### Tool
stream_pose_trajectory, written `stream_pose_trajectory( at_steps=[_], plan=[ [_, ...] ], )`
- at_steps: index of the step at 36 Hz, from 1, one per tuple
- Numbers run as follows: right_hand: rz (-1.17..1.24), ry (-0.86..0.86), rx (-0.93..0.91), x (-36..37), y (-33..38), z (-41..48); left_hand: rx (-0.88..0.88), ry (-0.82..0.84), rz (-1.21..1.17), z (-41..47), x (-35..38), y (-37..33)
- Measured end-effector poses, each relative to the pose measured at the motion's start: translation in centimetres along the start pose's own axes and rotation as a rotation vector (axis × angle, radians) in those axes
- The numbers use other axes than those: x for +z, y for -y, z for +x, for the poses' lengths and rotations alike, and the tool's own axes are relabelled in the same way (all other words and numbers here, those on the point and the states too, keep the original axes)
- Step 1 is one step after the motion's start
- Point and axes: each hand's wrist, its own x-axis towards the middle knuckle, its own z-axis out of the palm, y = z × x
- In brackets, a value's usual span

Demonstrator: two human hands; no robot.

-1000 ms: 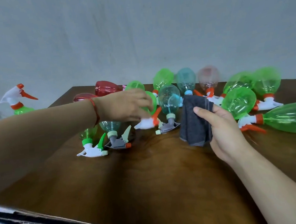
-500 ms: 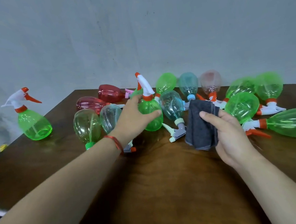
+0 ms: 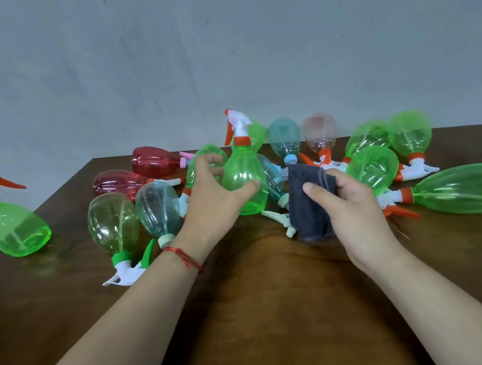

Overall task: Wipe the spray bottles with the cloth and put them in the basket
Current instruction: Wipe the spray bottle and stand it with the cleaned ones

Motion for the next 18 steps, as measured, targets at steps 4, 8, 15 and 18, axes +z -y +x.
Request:
stream_pose_trajectory(
  at_steps=[4,8,15,18],
  plan=[
    [-0.201,-0.062,-0.166,-0.8,0.6,1.0,0.06,0.137,-0.181,-0.8,1.3,-0.9],
    [-0.211,-0.141,-0.244,-1.8,1.0,2.1,0.121,0.204,-0.212,-2.4,3.0,-0.8],
    [-0.16,-0.065,-0.215,-2.0,0.0,1.6,0.101,0.348,-0.194,-4.6,4.2,-1.3],
    [-0.165,-0.041,-0.224,-2.3,0.0,1.4,0.075,0.523,-0.204,-5.5,3.4,-1.7]
  ],
)
